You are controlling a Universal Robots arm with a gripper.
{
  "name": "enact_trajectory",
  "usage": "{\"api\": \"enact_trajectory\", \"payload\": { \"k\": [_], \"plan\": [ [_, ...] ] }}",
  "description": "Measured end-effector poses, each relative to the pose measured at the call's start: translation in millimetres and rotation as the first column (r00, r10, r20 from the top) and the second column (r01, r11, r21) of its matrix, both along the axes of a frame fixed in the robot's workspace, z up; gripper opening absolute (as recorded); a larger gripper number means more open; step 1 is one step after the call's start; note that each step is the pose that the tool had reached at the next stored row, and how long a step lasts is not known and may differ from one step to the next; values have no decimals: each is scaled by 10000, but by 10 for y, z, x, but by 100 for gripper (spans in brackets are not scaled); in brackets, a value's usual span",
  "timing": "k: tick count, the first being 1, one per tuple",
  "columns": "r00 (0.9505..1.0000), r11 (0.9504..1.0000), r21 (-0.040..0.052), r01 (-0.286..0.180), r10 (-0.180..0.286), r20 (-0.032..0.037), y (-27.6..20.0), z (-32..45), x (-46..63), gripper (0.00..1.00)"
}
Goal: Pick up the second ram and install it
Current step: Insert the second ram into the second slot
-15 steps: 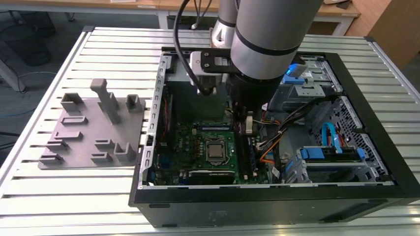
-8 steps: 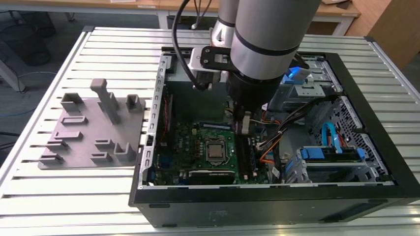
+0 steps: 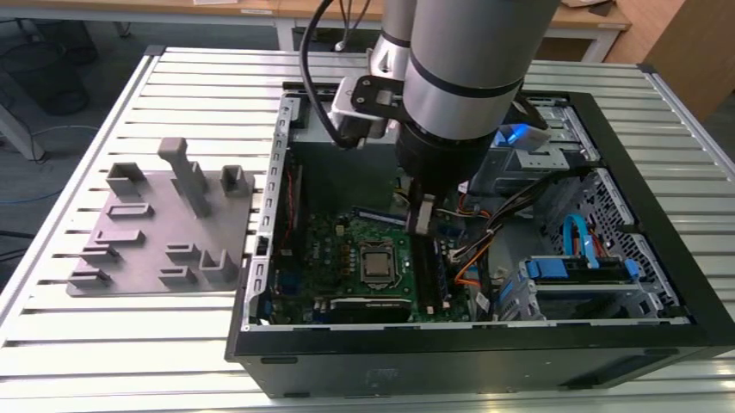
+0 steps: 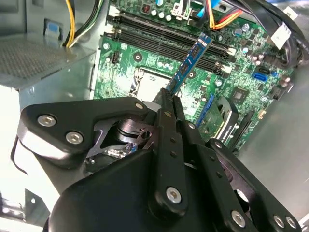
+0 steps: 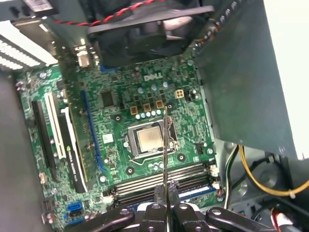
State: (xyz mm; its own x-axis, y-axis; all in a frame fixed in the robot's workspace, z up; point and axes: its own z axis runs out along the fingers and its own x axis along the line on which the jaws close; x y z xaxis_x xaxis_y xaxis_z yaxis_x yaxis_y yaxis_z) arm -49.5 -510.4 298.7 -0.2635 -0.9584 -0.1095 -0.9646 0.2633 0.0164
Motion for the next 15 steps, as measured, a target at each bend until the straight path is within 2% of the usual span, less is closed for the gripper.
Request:
{"api": "enact_trajectory", "payload": {
  "k": [6, 15],
  "plan": [
    [9969, 9969, -1, 781, -781, 0, 0, -2, 0, 13],
    [9875, 9875, 1, 1575, -1575, 0, 0, -4, 0, 13]
  ]
}}
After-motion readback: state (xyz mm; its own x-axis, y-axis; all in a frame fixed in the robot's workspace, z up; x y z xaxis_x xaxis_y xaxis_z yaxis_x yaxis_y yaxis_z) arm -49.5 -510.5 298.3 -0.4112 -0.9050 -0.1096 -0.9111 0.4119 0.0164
